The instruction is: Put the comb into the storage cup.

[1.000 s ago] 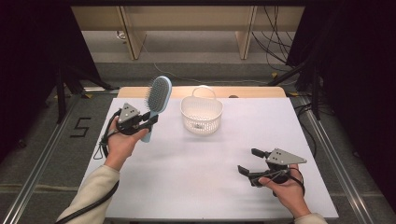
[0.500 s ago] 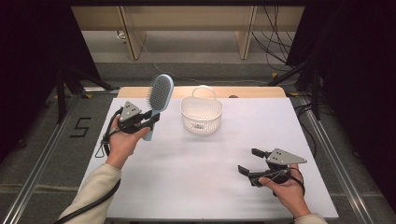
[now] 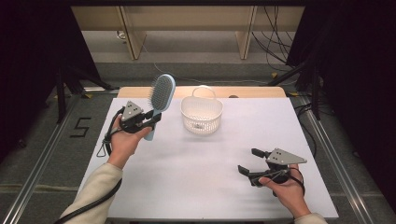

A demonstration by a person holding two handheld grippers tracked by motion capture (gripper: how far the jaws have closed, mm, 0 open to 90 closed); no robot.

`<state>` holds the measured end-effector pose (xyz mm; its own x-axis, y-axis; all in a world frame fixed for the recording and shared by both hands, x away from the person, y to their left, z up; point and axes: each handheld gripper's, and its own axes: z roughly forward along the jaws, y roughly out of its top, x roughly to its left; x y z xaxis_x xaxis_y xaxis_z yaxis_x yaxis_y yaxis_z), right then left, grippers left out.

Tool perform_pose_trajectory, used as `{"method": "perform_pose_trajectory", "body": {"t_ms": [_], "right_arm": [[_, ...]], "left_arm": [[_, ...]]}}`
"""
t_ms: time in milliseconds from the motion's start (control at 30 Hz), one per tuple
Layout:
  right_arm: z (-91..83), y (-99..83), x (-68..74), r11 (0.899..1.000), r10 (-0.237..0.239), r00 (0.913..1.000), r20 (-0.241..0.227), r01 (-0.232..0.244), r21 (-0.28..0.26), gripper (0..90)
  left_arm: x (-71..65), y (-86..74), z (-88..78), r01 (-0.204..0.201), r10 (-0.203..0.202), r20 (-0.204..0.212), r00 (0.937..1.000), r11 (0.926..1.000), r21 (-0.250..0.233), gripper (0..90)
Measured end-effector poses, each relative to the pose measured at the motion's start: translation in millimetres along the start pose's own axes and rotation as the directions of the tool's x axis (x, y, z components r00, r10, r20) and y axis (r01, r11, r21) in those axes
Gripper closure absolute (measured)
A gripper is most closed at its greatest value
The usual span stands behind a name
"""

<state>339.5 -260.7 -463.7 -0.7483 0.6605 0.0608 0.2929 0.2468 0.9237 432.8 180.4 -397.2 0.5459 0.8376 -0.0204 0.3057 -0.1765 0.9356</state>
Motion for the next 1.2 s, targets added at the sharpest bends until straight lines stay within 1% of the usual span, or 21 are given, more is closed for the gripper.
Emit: {"method": "perform_pose_trajectory", "body": {"t_ms": [233, 400, 633, 900, 1200], "right_arm": [[-0.1, 0.0, -0.1, 1.0, 0.001, 1.0, 0.0, -0.001, -0.001, 14.8], [-0.1, 0.0, -0.1, 1.0, 0.001, 1.0, 0.001, -0.001, 0.0, 14.8], [0.0, 0.0, -0.1, 1.0, 0.001, 1.0, 0.001, -0.001, 0.0, 14.8], [-0.1, -0.1, -0.3, 1.0, 0.0, 1.0, 0.002, 0.0, -0.001, 14.8], [-0.1, -0.1, -0.3, 1.0, 0.0, 1.0, 0.002, 0.0, -0.001, 14.8]], "left_arm": [[-1.3, 1.5, 1.2, -0.003, 0.003, 0.003, 1.0, 1.0, -0.003, 69.7], [-1.5, 1.0, 2.2, -0.009, 0.009, -0.007, 0.9999, 0.9999, -0.004, 69.7], [-1.5, 1.9, 4.0, -0.003, 0.003, -0.004, 1.0, 1.0, -0.001, 69.6], [-3.9, 5.8, 7.6, -0.005, 0.005, 0.0, 1.0, 1.0, -0.003, 69.6], [-5.6, 6.2, 11.6, -0.006, 0.006, 0.006, 1.0, 1.0, 0.005, 69.7]]}}
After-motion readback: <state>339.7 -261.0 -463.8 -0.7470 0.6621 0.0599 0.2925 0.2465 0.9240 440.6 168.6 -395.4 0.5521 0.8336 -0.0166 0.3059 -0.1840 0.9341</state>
